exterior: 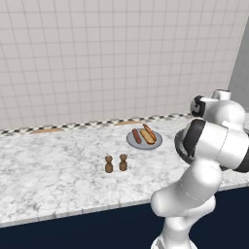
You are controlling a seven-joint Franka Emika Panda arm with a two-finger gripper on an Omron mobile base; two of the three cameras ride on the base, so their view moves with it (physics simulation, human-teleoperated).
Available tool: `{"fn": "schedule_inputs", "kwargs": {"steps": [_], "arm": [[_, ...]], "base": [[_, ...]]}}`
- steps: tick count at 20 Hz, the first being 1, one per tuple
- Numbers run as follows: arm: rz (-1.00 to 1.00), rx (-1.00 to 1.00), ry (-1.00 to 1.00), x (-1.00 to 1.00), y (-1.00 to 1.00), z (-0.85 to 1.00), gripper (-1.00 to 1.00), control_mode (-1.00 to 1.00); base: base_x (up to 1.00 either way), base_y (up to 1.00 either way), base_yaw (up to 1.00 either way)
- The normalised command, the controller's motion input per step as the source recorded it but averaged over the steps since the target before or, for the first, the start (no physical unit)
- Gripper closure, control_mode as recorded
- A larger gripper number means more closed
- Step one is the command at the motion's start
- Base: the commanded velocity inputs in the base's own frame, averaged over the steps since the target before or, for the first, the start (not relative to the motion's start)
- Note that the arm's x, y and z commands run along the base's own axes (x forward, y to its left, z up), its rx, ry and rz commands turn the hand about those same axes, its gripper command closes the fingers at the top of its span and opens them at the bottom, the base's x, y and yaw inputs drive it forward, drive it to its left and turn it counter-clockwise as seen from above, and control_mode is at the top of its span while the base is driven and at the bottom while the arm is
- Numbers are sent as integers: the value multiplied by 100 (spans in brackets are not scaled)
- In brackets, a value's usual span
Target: Place one bun and one sausage from the bowl on each plate.
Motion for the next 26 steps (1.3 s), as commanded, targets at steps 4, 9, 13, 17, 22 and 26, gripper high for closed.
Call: {"fn": "schedule_inputs", "kwargs": {"steps": [4,9,13,17,22,26], "arm": [[12,0,-25,0,-82,61,100,-100],[3,0,-6,37,-55,33,100,-100],[-17,0,10,41,-8,41,100,-100],[-7,0,8,58,-22,15,100,-100],[0,0,2,14,-43,0,100,-100],[0,0,0,15,-48,-10,100,-100]], "base": [[0,0,0],[0,0,0],[0,0,0],[0,0,0],[0,0,0],[0,0,0]]}}
